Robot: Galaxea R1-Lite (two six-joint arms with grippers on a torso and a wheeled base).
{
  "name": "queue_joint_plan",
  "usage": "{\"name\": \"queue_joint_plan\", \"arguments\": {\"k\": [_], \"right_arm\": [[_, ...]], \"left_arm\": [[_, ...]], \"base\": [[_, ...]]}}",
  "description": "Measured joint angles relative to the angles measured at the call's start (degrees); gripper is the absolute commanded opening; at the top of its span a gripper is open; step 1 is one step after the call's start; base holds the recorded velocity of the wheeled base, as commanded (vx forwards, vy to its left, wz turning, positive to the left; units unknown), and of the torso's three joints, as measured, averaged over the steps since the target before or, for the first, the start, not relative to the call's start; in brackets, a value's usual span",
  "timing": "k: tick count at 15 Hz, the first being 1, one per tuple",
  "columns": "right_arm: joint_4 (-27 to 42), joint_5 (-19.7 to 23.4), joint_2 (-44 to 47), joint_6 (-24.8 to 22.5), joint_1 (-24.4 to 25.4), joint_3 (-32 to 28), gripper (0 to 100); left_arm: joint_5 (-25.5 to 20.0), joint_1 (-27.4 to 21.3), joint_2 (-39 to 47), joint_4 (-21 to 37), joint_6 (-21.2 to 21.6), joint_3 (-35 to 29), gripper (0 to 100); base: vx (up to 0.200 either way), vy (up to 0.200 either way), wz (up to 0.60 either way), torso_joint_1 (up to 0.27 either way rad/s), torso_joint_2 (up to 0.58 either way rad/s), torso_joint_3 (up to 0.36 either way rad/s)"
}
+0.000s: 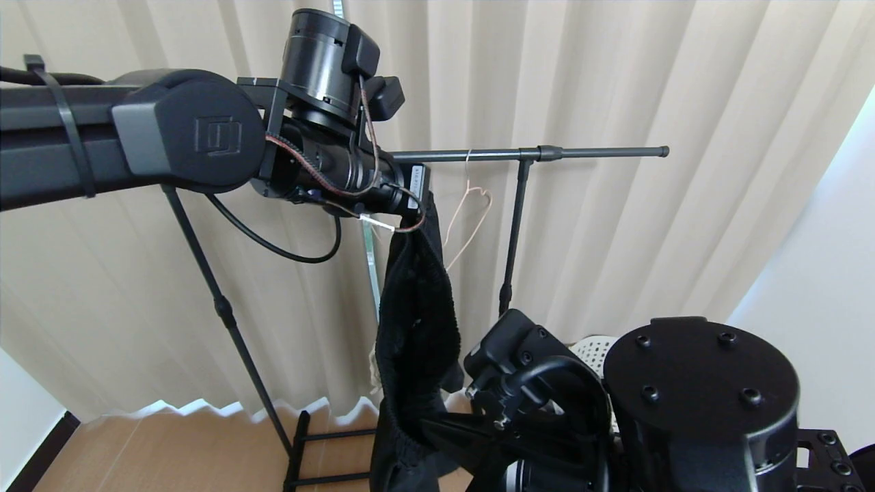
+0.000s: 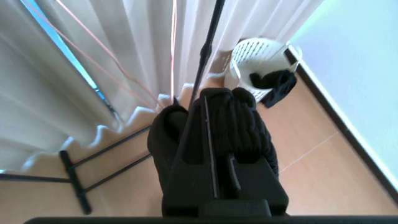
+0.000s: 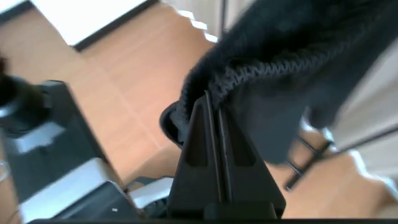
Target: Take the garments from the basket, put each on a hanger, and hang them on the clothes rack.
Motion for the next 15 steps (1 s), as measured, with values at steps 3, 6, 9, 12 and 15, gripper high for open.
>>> {"name": "queue_joint_plan", "arguments": {"k": [3, 6, 9, 12, 15], "right_arm": [[0.4, -7.0, -1.4, -3.9, -9.9, 3.3, 0], [0.2, -10.1, 0.7, -5.3, -18.9, -0.9, 0], [0.3, -12.9, 7.1, -5.4, -23.2, -12.3, 0], [0.5, -14.6, 14.4, -5.5, -23.8, -24.3, 0], [0.6, -14.9, 20.7, -5.3, -22.2, -33.4, 0]], "left_arm": [[0.1, 2.2, -4.2, 0.2, 8.7, 7.5, 0], [0.4, 3.8, -9.8, 0.2, 15.0, 17.7, 0], [0.5, 2.8, -15.4, 0.2, 16.6, 28.0, 0], [0.6, -2.9, -18.7, 0.2, 8.7, 33.3, 0], [0.6, -10.2, -18.9, 0.1, -1.8, 34.2, 0]], "base": [[0.000, 0.000, 0.00, 0.000, 0.00, 0.000], [0.000, 0.000, 0.00, 0.000, 0.00, 0.000], [0.000, 0.000, 0.00, 0.000, 0.00, 0.000], [0.000, 0.000, 0.00, 0.000, 0.00, 0.000], [0.000, 0.000, 0.00, 0.000, 0.00, 0.000]]}}
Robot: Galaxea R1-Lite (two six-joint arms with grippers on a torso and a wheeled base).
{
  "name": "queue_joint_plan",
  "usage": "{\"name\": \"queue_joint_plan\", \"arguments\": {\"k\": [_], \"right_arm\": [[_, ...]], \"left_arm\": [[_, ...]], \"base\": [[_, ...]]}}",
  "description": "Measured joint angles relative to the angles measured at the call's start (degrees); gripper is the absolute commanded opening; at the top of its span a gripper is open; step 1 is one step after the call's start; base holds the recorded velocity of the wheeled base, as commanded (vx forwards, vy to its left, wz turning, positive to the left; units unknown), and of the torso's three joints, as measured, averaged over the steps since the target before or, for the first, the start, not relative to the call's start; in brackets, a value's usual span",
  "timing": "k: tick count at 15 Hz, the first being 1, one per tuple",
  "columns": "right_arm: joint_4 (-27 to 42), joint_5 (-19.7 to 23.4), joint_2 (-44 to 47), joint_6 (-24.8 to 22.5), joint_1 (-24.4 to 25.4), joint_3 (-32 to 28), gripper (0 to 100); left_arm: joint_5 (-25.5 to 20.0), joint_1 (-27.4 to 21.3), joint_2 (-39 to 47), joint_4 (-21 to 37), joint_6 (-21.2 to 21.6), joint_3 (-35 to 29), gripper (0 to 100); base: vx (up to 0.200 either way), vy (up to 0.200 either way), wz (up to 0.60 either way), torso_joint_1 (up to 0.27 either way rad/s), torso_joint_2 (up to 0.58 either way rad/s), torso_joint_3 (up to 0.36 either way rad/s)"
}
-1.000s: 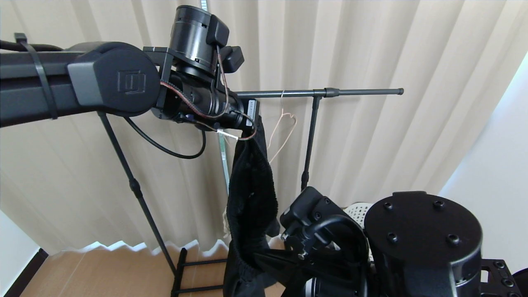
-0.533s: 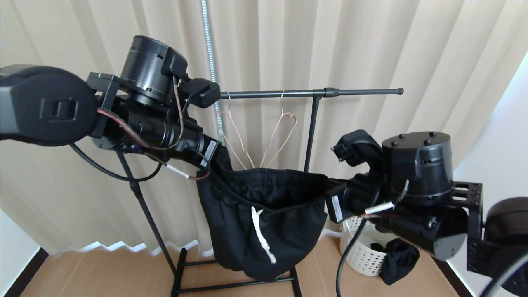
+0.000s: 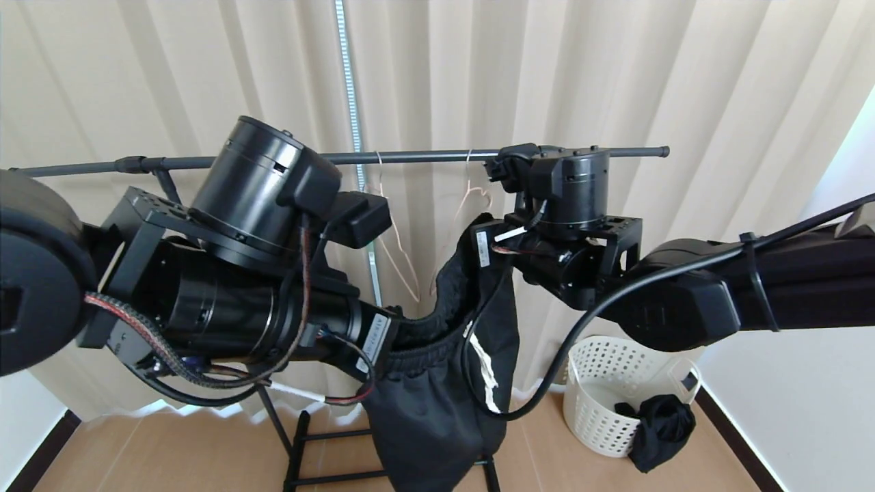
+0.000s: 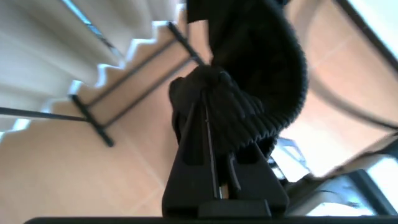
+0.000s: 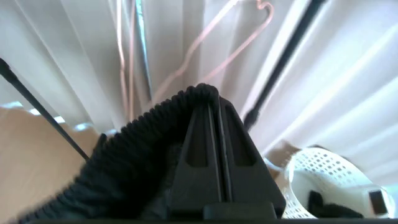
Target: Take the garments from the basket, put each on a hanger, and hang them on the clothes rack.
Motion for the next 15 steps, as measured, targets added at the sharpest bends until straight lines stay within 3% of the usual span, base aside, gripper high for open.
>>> {"name": "queue_joint_plan", "arguments": {"k": [3, 5, 9, 12, 15], "right_arm": [[0.1, 0.0, 3.1, 0.2, 1.6, -2.9, 0], [0.1, 0.0, 3.7, 0.7, 1.8, -3.1, 0], [0.0, -0.8, 2.6, 2.1, 0.2, -1.4, 0], [-0.2, -1.8, -0.6, 3.2, -2.8, 2.7, 0], [-0.8, -2.0, -6.0, 3.3, -5.0, 10.4, 0]], "left_arm": [[0.1, -5.4, 2.6, -0.3, -10.2, -3.2, 0], [0.4, -6.8, 4.1, 0.0, -12.3, -5.4, 0], [5.4, -5.4, 4.3, 2.4, -11.9, -5.4, 0], [6.8, 0.0, 3.1, 4.0, -9.1, -5.2, 0], [10.7, 5.3, 3.3, 3.2, -4.6, -6.7, 0]], "base": [[0.000, 0.000, 0.00, 0.000, 0.00, 0.000], [0.000, 0.000, 0.00, 0.000, 0.00, 0.000], [0.000, 0.000, 0.00, 0.000, 0.00, 0.000], [0.000, 0.000, 0.00, 0.000, 0.00, 0.000], [0.000, 0.000, 0.00, 0.000, 0.00, 0.000]]}}
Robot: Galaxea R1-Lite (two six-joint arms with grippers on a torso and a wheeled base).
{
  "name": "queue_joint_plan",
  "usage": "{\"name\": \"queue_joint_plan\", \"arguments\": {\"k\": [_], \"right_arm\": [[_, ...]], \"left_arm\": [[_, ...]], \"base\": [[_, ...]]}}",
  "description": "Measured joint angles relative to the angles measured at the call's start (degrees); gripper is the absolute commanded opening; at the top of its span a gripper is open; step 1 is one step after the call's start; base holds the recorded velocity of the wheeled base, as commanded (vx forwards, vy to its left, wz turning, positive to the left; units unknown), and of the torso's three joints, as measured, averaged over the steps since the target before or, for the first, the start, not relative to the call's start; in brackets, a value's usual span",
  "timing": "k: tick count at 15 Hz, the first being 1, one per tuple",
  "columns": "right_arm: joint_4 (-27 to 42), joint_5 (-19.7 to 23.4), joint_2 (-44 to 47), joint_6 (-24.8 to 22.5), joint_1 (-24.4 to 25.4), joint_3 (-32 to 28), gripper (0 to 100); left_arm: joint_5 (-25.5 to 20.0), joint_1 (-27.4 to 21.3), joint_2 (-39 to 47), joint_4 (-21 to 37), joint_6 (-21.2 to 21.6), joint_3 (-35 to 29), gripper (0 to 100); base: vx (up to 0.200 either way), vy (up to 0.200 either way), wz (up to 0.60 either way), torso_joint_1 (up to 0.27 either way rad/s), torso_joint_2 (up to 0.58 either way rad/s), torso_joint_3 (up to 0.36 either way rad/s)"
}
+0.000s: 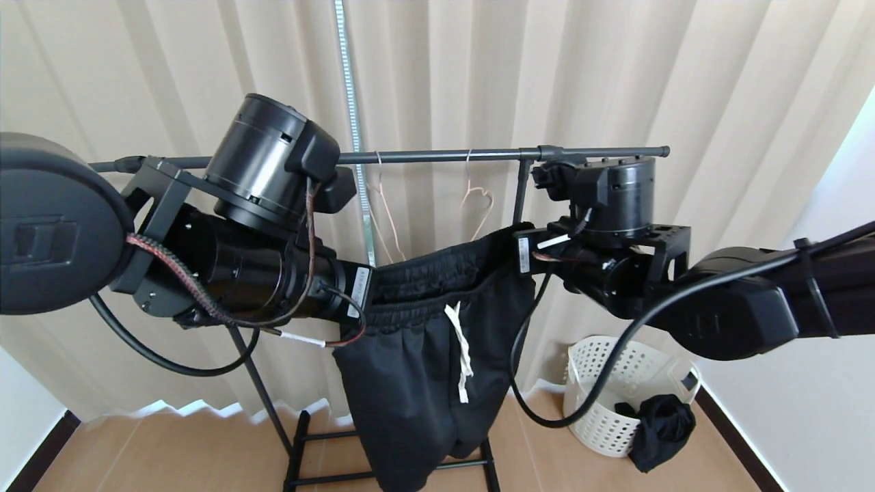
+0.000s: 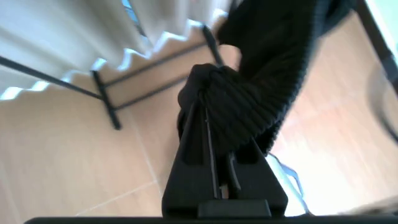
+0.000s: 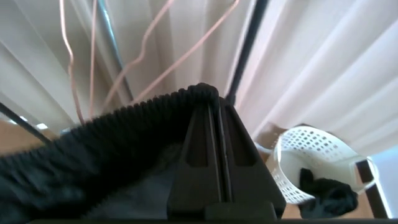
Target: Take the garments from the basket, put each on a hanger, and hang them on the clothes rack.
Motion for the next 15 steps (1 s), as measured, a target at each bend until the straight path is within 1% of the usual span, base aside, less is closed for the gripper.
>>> {"name": "queue_joint_plan", "arguments": {"k": [2, 5, 6, 8, 10, 11, 12, 13, 14, 15], "right_arm": [[-1.1, 0.0, -4.0, 0.1, -0.6, 7.0, 0], [-2.6, -0.1, -10.4, 0.0, 0.2, 17.2, 0], [-2.8, 0.0, -12.3, -0.1, 1.0, 20.0, 100], [-2.9, 0.9, -14.6, -0.3, 1.7, 25.8, 100], [-2.9, 5.7, -15.6, -1.0, 1.9, 30.2, 100], [-3.0, 9.7, -16.0, -3.0, 2.0, 32.5, 100], [-3.1, 13.9, -16.8, -6.7, 2.0, 35.0, 100], [-3.3, 18.6, -17.9, -10.1, 2.0, 36.9, 100], [-3.9, 24.3, -19.1, -13.2, 2.0, 38.6, 100], [-4.9, 29.0, -20.1, -14.9, 2.0, 39.5, 100]], "left_arm": [[0.4, 1.5, 2.2, -0.5, 0.5, -3.7, 0], [0.5, 2.4, 7.2, -0.6, 0.7, -12.1, 0], [0.5, 2.5, 9.0, -0.5, 0.6, -14.8, 0], [0.7, 2.5, 12.5, -0.3, 0.6, -22.1, 0], [1.0, 2.0, 15.3, 0.4, 0.6, -28.3, 0], [1.3, 1.7, 16.4, 1.4, 0.6, -30.5, 0], [1.9, 1.7, 17.2, 1.9, 0.6, -31.8, 0], [2.3, 1.6, 17.7, 1.9, 0.6, -32.4, 0], [2.3, 1.5, 18.1, 1.9, 0.5, -32.6, 0], [2.4, 1.5, 18.3, 2.0, 0.5, -32.5, 0]], "base": [[0.000, 0.000, 0.00, 0.000, 0.00, 0.000], [0.000, 0.000, 0.00, 0.000, 0.00, 0.000], [0.000, 0.000, 0.00, 0.000, 0.00, 0.000], [0.000, 0.000, 0.00, 0.000, 0.00, 0.000], [0.000, 0.000, 0.00, 0.000, 0.00, 0.000], [0.000, 0.000, 0.00, 0.000, 0.00, 0.000], [0.000, 0.000, 0.00, 0.000, 0.00, 0.000], [0.000, 0.000, 0.00, 0.000, 0.00, 0.000], [0.000, 0.000, 0.00, 0.000, 0.00, 0.000], [0.000, 0.000, 0.00, 0.000, 0.00, 0.000]]}}
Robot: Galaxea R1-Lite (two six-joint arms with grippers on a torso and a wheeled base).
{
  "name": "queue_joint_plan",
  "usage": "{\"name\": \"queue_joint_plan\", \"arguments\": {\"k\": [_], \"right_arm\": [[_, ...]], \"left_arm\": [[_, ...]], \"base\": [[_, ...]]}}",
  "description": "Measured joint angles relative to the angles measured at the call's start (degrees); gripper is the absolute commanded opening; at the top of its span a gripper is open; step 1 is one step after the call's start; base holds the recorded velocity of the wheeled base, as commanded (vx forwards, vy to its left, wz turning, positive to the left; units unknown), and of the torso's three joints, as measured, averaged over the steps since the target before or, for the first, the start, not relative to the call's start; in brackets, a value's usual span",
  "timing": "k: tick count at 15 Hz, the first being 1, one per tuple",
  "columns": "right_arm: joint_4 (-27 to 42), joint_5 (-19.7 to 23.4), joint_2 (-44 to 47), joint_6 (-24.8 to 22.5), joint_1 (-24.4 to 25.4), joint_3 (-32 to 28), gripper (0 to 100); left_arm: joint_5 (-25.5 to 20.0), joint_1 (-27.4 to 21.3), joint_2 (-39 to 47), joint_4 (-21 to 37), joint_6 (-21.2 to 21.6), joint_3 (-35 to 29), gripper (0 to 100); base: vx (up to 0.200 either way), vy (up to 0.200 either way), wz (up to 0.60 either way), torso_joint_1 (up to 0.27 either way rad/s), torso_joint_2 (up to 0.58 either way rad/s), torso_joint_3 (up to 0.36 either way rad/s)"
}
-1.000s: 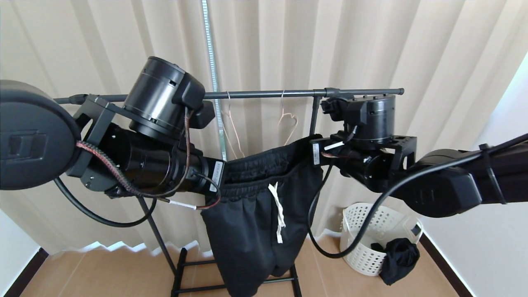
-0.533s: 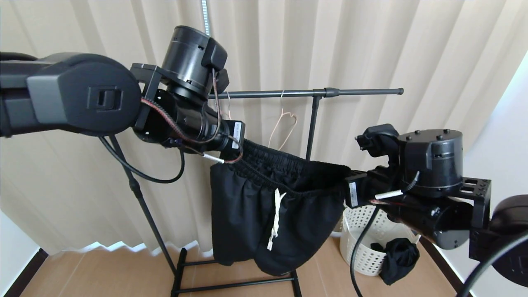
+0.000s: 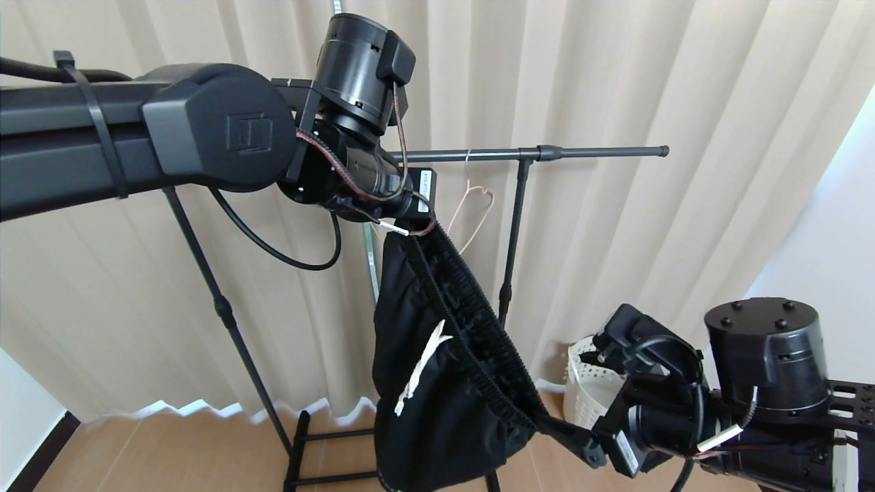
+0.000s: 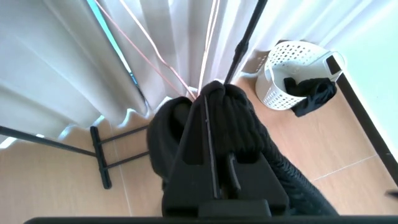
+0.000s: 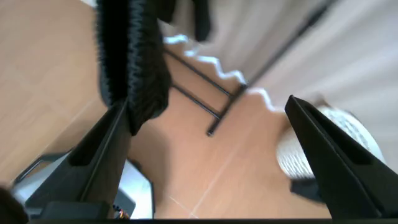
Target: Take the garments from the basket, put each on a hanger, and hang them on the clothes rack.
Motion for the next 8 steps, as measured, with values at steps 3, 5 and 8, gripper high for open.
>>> {"name": "queue_joint_plan", "arguments": {"k": [3, 5, 8], "right_arm": [[-4.9, 5.5, -1.4, -0.8, 0.0, -1.1, 100], [-5.3, 6.8, -1.1, -0.7, 0.0, -3.2, 100], [-5.3, 6.9, 1.0, 2.3, 0.0, -8.9, 100]], "left_arm": [[0.2, -0.1, -0.3, 0.0, 0.1, 1.9, 0], [0.2, -0.2, -1.0, -0.1, 0.2, 2.7, 0], [0.1, -1.7, -2.6, -0.1, 1.5, 4.7, 0]], "base": [[0.000, 0.000, 0.00, 0.000, 0.00, 0.000], [0.000, 0.000, 0.00, 0.000, 0.00, 0.000], [0.000, 0.000, 0.00, 0.000, 0.00, 0.000]]}}
